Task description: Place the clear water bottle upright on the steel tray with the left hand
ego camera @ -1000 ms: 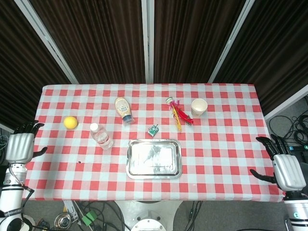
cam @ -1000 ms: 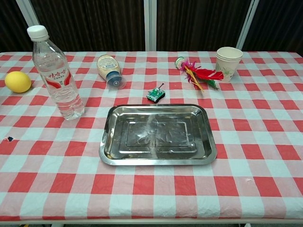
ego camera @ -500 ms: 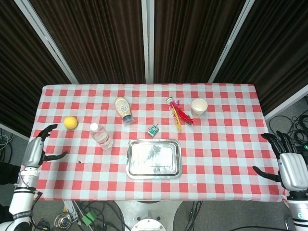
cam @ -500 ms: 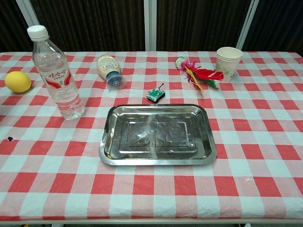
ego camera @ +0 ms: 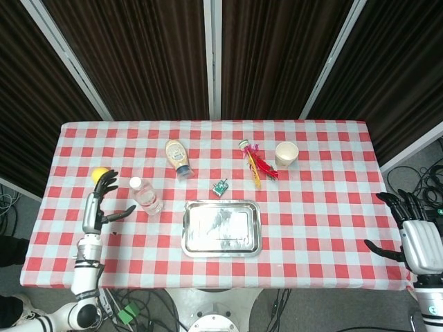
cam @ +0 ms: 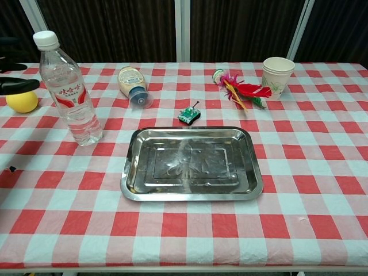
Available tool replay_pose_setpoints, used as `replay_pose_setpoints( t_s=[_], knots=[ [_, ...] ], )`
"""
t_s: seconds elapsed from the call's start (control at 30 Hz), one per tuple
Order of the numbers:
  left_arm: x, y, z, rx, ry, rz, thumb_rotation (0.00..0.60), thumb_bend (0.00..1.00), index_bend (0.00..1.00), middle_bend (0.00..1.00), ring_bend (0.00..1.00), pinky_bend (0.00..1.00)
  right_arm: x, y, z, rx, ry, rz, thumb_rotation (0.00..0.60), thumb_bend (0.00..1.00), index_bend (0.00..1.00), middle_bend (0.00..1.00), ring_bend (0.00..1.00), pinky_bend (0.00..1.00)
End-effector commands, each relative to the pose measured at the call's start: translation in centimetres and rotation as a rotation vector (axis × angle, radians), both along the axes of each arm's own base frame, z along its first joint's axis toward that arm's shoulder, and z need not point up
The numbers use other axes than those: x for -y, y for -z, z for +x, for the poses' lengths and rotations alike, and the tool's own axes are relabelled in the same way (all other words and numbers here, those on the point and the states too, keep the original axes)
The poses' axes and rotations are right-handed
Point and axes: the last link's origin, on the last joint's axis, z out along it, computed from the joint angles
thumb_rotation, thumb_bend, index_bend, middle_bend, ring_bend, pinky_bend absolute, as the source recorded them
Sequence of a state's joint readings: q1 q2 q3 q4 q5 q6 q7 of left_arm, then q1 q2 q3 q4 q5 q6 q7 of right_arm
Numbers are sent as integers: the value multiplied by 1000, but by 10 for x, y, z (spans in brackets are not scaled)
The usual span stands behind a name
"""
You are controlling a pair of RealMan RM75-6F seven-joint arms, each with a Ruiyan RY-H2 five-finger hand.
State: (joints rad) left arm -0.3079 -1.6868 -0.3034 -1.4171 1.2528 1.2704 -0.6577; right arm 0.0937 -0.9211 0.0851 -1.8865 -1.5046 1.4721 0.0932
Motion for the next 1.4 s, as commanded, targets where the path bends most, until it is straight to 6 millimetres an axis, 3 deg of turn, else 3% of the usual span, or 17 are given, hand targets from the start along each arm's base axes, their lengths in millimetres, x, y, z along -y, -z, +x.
replay_pose_setpoints(
  t_s=[0.03,0.2,0.63,0.8,1.1,1.23,1.4],
  knots=[
    [-9,10,8,30,13,22,600,32,188,249,192,236,0,0,0,0,2,1,600,45,163,155,0,44],
    [-13,23,14,66,23,6,600,32,187,247,192,236,2,0,-2,-1,10,4,600,44,163,155,0,44],
    [0,61,26,89,96,-112,600,31,187,255,192,251,6,3,-8,-4,37,12,600,45,163,155,0,44],
    [-12,66,27,83,57,-101,600,97,304,389,272,355,7,3,-10,-4,44,13,600,45,163,155,0,44],
    [-26,57,31,71,24,-27,600,193,489,564,437,502,9,2,-11,-5,53,13,600,45,163,155,0,44],
    [-29,49,35,63,34,-6,600,212,580,600,480,540,9,2,-12,-5,54,13,600,45,163,155,0,44],
    [-35,30,52,65,85,34,600,218,619,630,512,566,8,2,-11,-3,53,9,600,45,163,155,0,44]
  ],
)
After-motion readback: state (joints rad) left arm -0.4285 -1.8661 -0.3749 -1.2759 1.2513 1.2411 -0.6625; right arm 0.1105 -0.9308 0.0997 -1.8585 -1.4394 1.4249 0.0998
